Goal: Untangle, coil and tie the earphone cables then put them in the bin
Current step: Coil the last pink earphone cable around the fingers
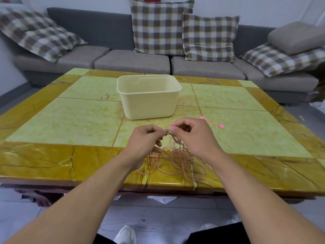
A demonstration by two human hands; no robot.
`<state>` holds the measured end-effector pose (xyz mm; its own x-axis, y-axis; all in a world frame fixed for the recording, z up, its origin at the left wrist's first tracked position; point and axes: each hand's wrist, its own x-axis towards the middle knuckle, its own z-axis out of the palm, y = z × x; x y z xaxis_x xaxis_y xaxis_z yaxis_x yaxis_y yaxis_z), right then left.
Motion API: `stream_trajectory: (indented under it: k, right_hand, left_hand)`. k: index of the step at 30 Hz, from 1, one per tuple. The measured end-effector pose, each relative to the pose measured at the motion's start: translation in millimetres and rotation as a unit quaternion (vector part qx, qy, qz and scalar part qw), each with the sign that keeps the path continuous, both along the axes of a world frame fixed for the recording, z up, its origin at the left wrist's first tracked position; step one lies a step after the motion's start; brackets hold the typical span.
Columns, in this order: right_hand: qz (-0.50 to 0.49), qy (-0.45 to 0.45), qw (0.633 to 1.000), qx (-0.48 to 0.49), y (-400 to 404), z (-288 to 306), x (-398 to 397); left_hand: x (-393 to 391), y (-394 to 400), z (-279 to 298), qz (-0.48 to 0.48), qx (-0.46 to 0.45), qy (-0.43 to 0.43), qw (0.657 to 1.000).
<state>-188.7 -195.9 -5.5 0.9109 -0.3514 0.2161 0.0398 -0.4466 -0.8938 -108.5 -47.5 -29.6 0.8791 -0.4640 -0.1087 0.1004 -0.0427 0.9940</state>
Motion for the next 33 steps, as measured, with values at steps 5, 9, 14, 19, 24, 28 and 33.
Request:
stream_trajectory:
  k: [5, 9, 14, 19, 24, 28, 33]
  right_hand:
    - [0.068, 0.008, 0.995, -0.077, 7.5, -1.8, -2.0]
    - [0.089, -0.047, 0.995, 0.016, 11.6, 0.4, -4.7]
    - [0.122, -0.054, 0.987, 0.093, 4.1, 6.9, -1.6]
    - [0.194, -0.045, 0.973, 0.116, 5.2, 10.6, -4.9]
    - [0.152, -0.035, 0.979, 0.128, -4.8, 7.3, 0.8]
    - [0.063, -0.035, 0.982, 0.175, -17.4, 0.3, 8.1]
    - [-0.103, -0.082, 0.941, 0.313, -31.0, -3.8, 18.1]
  left_hand:
    - [-7.3, -6.0, -1.8, -0.014, -0.03, 0.122, 0.992]
    - [-8.5, -8.2, 2.2, -0.068, -0.076, 0.204, 0.974]
    - [-5.4, -13.3, 8.8, -0.084, -0.164, 0.25, 0.951]
    - [1.3, -13.2, 4.6, -0.02, -0.086, 0.216, 0.972]
    - [11.4, -10.8, 6.0, 0.083, -0.054, 0.176, 0.979]
    - [19.5, -3.1, 11.3, 0.1, -0.112, 0.154, 0.977]
    - [31.3, 6.6, 4.9, 0.198, -0.089, 0.086, 0.972]
